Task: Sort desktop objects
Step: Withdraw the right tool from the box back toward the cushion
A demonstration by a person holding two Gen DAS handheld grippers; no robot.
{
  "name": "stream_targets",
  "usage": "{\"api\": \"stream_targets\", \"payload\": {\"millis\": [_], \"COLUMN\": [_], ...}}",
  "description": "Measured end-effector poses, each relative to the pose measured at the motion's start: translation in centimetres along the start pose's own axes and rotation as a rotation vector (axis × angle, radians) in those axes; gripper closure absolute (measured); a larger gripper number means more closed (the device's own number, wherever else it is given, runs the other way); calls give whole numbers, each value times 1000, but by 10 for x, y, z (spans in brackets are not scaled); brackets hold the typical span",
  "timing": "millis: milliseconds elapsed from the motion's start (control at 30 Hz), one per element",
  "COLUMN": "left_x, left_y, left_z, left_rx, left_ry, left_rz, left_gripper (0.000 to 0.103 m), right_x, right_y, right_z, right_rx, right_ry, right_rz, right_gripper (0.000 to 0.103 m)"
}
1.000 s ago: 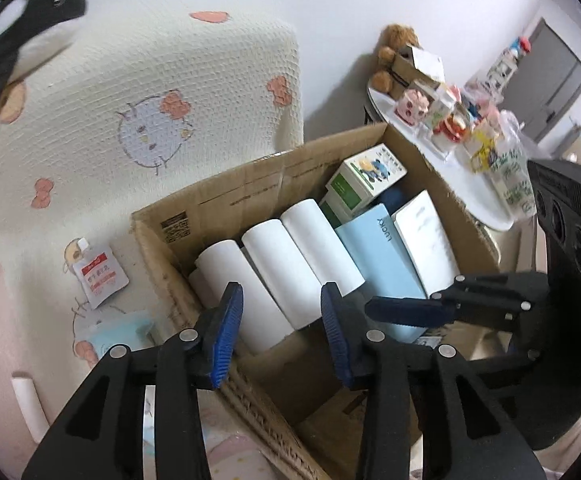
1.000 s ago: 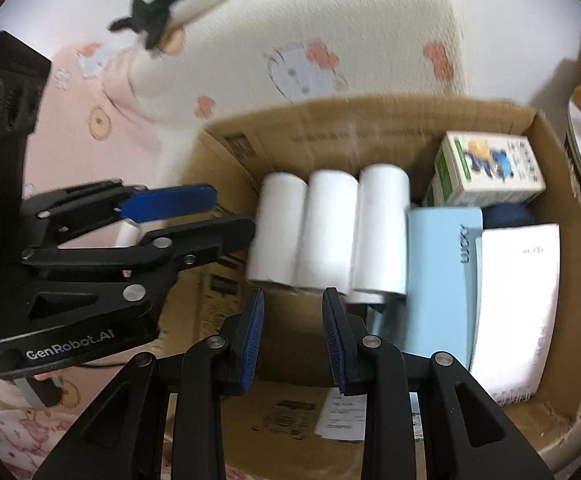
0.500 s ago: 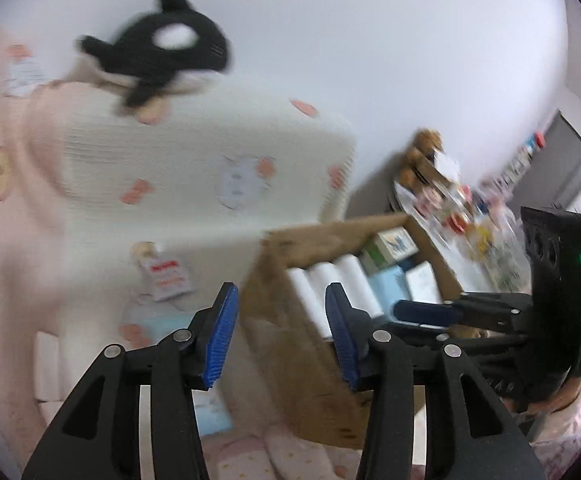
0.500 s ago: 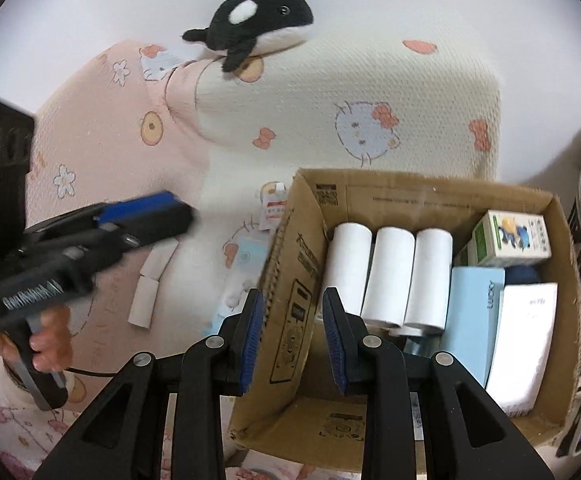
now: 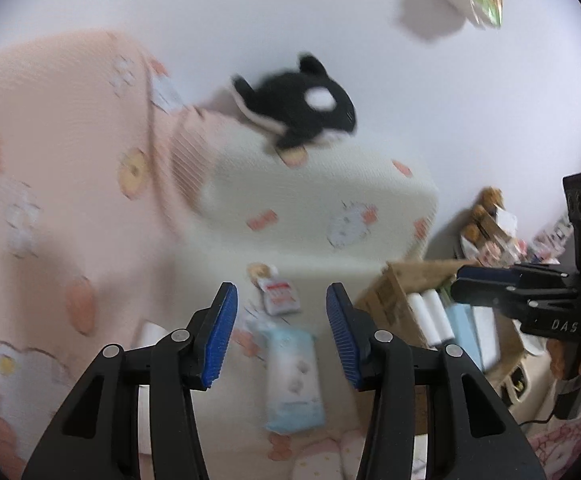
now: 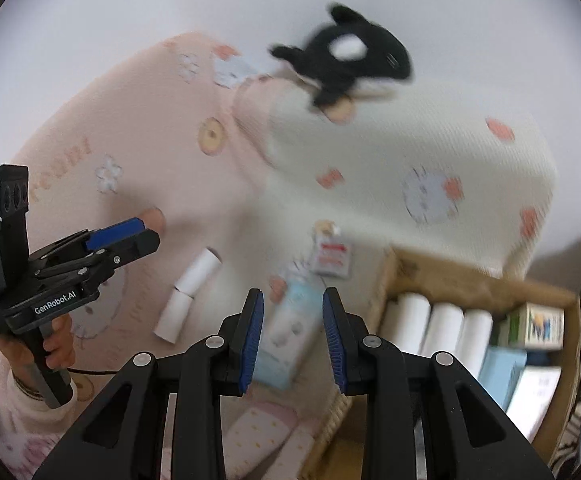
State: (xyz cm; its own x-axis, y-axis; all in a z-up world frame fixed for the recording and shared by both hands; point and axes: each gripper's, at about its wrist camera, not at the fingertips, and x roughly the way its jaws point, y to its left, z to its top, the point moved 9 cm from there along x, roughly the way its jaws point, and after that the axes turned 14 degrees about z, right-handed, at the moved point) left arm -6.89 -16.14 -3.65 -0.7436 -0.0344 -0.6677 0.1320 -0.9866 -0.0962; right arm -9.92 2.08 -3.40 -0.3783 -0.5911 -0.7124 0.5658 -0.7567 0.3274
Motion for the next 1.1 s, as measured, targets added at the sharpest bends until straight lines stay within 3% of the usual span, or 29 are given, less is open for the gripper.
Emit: {"api": "stream_targets", "payload": {"millis": [133, 300, 400, 600, 667, 733, 800, 933, 1100], "left_x": [-12, -1, 6, 21, 28, 37, 48, 61, 78], "left_y": [25, 30, 32, 49, 61, 76, 87, 102, 120], "left_z": [4, -24, -38, -62, -73, -85, -97, -122, -149], "left_rx": [-47, -33, -47, -120, -153, -166, -169, -188, -229], "left_ry": [-62, -1, 5, 22, 39, 66, 94, 142, 216], "left_rz": [58, 53, 55, 74, 88, 151, 200, 224, 263], "left_gripper": [45, 45, 45, 45, 45, 47, 49, 49, 69], "right_x": [10, 31, 43, 68, 84, 102, 121, 154, 193], "right_y": [21, 26, 20, 33, 31, 29, 31, 42, 48], "right_z": [16, 8, 0, 1, -5, -14, -25, -47, -75], "right_rx": [-61, -23, 17, 31, 40, 58, 71, 58, 19], "right_ry": [-43, -111, -123, -169, -144, -107, -62, 5, 88], "right_rz": [21, 125, 86, 196, 180, 173, 200, 267, 287], "right_gripper": [76, 76, 76, 76, 76, 76, 76, 76, 76]}}
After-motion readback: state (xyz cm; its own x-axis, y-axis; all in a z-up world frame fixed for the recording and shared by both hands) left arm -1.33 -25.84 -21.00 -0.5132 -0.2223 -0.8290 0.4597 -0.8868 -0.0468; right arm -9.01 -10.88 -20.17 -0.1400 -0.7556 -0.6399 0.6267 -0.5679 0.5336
